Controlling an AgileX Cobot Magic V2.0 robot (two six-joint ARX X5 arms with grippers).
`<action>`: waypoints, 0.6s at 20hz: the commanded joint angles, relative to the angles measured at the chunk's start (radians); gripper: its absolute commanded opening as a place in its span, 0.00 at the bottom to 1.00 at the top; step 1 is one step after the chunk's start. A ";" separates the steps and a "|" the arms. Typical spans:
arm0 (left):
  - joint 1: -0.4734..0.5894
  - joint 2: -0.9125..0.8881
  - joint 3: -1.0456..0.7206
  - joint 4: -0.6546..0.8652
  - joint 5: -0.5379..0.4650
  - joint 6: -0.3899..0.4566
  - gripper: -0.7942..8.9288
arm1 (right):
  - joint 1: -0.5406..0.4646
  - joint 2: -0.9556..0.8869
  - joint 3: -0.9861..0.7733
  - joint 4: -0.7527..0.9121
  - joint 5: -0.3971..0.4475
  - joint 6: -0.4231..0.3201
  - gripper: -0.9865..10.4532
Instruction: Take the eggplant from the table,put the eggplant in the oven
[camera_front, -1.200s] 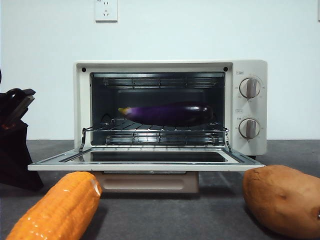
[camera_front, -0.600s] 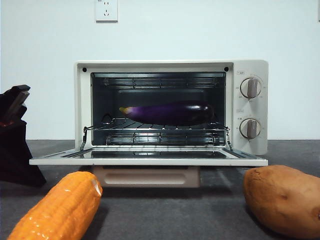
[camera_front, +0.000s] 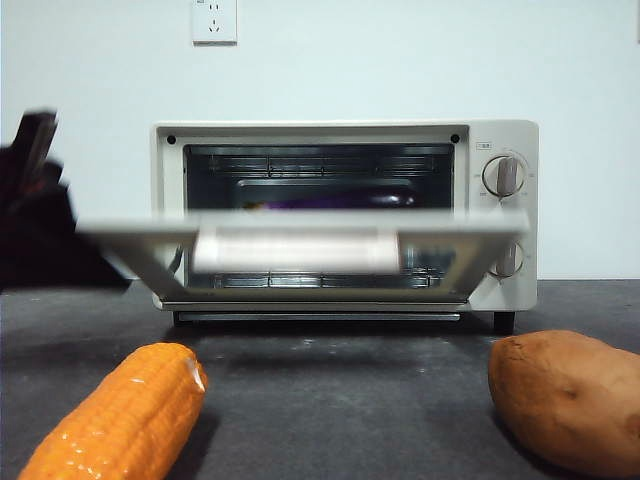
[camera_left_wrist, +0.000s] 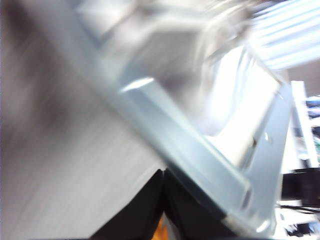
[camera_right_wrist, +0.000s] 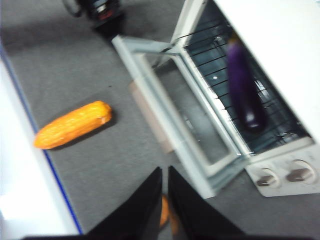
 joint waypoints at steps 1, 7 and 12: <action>-0.011 0.014 0.090 0.039 0.075 -0.019 0.09 | 0.013 0.008 0.019 0.004 -0.023 0.026 0.09; -0.007 0.013 0.314 0.025 0.087 -0.170 0.09 | 0.013 0.008 -0.027 0.020 -0.053 0.025 0.09; -0.004 -0.029 0.451 -0.081 0.070 -0.170 0.09 | 0.008 0.008 -0.151 0.058 -0.049 -0.011 0.09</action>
